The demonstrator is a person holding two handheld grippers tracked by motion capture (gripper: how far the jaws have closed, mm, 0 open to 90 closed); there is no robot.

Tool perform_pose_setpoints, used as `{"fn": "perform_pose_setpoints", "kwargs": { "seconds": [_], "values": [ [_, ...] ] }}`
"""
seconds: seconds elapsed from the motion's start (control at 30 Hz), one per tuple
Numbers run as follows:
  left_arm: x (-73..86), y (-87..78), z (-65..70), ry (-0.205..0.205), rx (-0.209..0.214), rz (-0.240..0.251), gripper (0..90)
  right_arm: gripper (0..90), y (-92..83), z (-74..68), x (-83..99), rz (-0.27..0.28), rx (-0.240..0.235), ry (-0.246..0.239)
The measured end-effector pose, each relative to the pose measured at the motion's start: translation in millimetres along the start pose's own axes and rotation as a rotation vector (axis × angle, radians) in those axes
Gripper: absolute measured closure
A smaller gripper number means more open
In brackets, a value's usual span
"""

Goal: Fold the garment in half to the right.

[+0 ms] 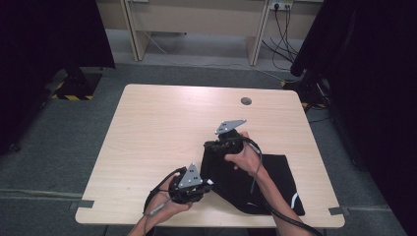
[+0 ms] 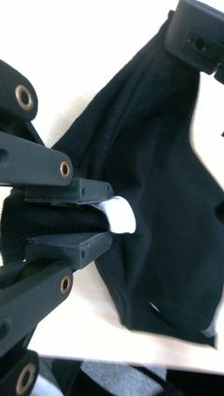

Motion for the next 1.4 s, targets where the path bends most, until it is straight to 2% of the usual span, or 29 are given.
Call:
{"fn": "perform_pose_setpoints", "kwargs": {
  "seconds": [0.03, 0.13, 0.23, 0.3, 0.53, 0.63, 0.77, 0.83, 0.9, 1.13, 1.2, 1.3, 1.4],
  "values": [
    [-4.6, -2.5, 0.2, 0.012, -0.002, 0.000, 75.6, 84.8, -8.9, 0.3, -5.6, 0.033, -0.006, 0.003],
    [-18.3, -6.4, 2.4, 0.041, 0.001, -0.006, 75.6, 84.9, -22.5, 4.1, -11.6, 0.073, -0.001, 0.009],
    [-33.0, -4.7, 7.2, 0.043, 0.037, -0.002, 75.5, 84.9, -35.4, 10.9, -13.2, 0.104, -0.002, 0.025],
    [-42.0, -1.2, 9.8, 0.064, 0.033, -0.014, 75.5, 84.9, -42.1, 15.1, -11.1, 0.112, -0.003, 0.029],
    [-69.2, 18.1, 15.2, 0.064, 0.063, -0.028, 75.4, 84.9, -65.5, 33.7, 3.9, 0.124, 0.037, 0.055],
    [-79.7, 29.0, 17.4, 0.077, 0.076, -0.037, 75.4, 84.9, -74.6, 41.9, 10.7, 0.119, 0.059, 0.061],
    [-92.0, 47.1, 24.9, 0.097, 0.106, -0.039, 75.4, 84.9, -88.6, 49.3, 18.3, 0.140, 0.079, 0.080],
    [-95.2, 55.8, 29.1, 0.118, 0.106, -0.052, 75.4, 84.9, -98.1, 53.1, 21.6, 0.157, 0.093, 0.083],
    [-98.3, 64.2, 31.3, 0.114, 0.121, -0.044, 75.4, 84.9, -107.2, 57.7, 26.5, 0.165, 0.113, 0.088],
    [-106.2, 96.9, 38.0, 0.137, 0.136, -0.068, 75.4, 84.9, -125.0, 77.3, 54.6, 0.154, 0.164, 0.125],
    [-104.6, 107.2, 40.0, 0.147, 0.142, -0.083, 75.4, 84.9, -128.1, 81.8, 61.8, 0.148, 0.177, 0.135],
    [-102.7, 120.8, 41.5, 0.134, 0.150, -0.081, 75.5, 84.8, -130.5, 87.5, 71.5, 0.149, 0.188, 0.154],
    [-101.6, 133.0, 42.5, 0.140, 0.150, -0.094, 75.5, 84.6, -130.6, 92.6, 81.0, 0.140, 0.197, 0.174]
  ]
}}
Point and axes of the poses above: each handheld gripper's, and its own axes: y roughly forward along the jaws, x roughly out of its underside, z roughly to its right, the point moved 6 cm from there along y, roughly forward along the jaws, and after that the axes turned 12 degrees about x, right-handed, at the moved point
